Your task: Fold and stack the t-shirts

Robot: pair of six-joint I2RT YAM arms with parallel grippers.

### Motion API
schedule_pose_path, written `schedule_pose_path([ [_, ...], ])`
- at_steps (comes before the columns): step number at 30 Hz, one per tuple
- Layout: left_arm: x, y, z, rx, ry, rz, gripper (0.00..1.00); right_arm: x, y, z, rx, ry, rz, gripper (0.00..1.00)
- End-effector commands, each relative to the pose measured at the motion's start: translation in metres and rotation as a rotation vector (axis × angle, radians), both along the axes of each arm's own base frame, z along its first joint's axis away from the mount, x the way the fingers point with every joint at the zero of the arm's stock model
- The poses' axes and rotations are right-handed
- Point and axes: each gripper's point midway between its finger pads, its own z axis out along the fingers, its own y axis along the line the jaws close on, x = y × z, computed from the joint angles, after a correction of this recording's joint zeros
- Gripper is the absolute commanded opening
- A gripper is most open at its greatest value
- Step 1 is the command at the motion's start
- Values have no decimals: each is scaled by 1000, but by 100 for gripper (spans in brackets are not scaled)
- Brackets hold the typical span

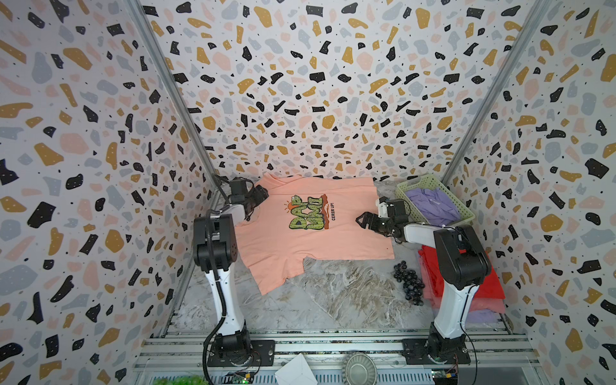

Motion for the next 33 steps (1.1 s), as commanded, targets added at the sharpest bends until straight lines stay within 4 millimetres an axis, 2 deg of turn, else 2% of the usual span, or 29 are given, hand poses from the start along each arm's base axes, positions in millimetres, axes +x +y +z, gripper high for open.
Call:
schedule_pose_path([
  [1,-33,9,73,114,-100,7,84,-12,-7,52,4,-82,-5,97],
  [3,-64,11,68,127,-39,32,84,-25,-14,63,-1,-101,-21,97],
  [6,-109,8,54,117,29,45,82,-45,-25,67,-6,-100,-39,97],
  [12,-199,10,30,142,130,101,80,-82,-51,58,-27,-95,-84,97],
  [14,-218,3,23,109,123,94,80,-90,-53,52,-22,-87,-82,97],
  [16,-227,-9,15,57,105,57,80,-94,-48,50,4,-93,-53,97],
  [20,-217,-31,12,-10,65,-23,80,-81,-31,48,43,-112,-1,98],
  [23,-189,-36,15,-16,37,-44,81,-56,-14,47,54,-126,35,97],
  [27,-151,-35,7,-49,25,-36,81,-25,8,42,64,-146,60,97],
  [30,-130,-31,-7,-73,32,-5,82,-3,14,27,56,-110,46,97],
  [33,-121,-30,-32,-89,79,9,81,6,21,9,53,-80,44,97],
])
